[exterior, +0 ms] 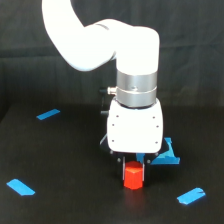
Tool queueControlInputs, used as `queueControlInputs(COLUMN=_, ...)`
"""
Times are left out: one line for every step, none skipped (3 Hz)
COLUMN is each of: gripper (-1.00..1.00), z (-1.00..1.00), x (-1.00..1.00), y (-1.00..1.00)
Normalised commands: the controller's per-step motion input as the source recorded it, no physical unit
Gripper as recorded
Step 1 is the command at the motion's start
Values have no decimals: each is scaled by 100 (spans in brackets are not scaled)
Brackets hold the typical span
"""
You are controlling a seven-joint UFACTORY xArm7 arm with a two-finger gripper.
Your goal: Pick up the red object from the table
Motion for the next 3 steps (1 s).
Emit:
queueControlInputs(gripper=-93, z=20, x=-22, y=17)
queueControlInputs(gripper=-100, z=71, x=-41, y=19)
queueControlInputs(gripper=-100, z=90, x=-37, y=34)
